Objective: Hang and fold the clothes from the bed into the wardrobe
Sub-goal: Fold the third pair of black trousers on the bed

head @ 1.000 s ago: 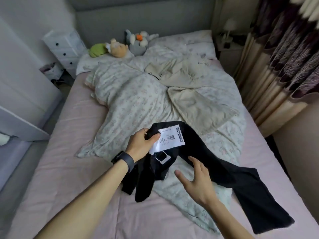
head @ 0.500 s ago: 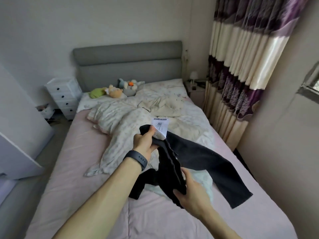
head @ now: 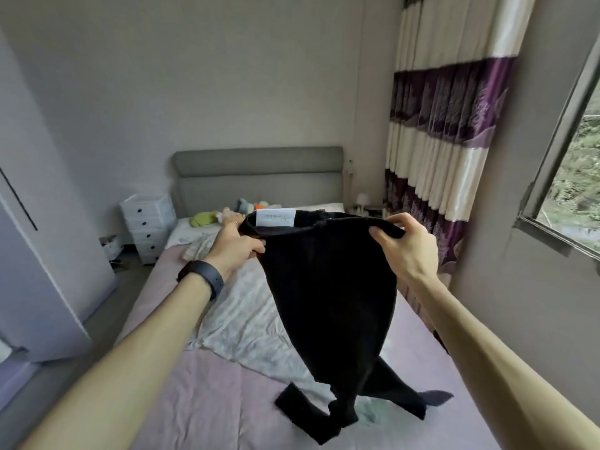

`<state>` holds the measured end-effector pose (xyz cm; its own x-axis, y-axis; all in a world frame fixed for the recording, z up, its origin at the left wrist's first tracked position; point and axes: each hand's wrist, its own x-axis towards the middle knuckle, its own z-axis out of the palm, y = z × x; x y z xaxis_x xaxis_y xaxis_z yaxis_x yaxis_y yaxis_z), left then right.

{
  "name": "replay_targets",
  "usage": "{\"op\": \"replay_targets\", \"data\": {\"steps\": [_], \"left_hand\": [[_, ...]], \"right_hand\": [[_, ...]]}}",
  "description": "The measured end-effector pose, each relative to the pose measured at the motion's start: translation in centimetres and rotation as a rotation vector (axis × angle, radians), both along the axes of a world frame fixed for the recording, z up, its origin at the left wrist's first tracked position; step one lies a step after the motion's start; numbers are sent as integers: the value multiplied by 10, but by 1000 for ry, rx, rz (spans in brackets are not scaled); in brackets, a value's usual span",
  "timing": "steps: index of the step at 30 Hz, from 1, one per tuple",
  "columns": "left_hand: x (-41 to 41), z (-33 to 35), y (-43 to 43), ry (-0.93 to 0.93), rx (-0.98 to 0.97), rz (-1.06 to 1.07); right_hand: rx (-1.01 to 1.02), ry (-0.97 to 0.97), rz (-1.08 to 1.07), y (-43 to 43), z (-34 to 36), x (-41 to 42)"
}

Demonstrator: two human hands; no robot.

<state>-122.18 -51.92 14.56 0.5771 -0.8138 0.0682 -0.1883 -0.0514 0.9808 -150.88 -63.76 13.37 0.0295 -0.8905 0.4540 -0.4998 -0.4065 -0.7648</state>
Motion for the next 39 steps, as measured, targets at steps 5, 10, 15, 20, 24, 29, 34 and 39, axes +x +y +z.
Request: {"op": "replay_targets", "data": {"steps": [5, 10, 15, 20, 24, 29, 34, 39], "left_hand": [[-30, 26, 52, -589, 85, 289], [-74, 61, 97, -682, -6, 384], [-95, 113, 146, -643, -156, 399], [-98, 172, 186, -631, -231, 448], [-84, 207, 223, -677, -304, 480], [-63, 222, 266, -714, -278, 508], [-56, 204, 303, -603, -140, 424], [-59, 165, 323, -165, -133, 236]], "right_hand": [[0, -78, -1, 35, 23, -26], [-28, -105, -5, 71, 45, -50], [-86, -178, -35, 98, 93, -63], [-136, -197, -18, 136, 165, -47], [-208, -253, -30, 166, 211, -37], [-208, -242, -52, 199, 229, -27], [-159, -77, 31, 231, 211, -14], [-59, 19, 55, 262, 171, -6]]}}
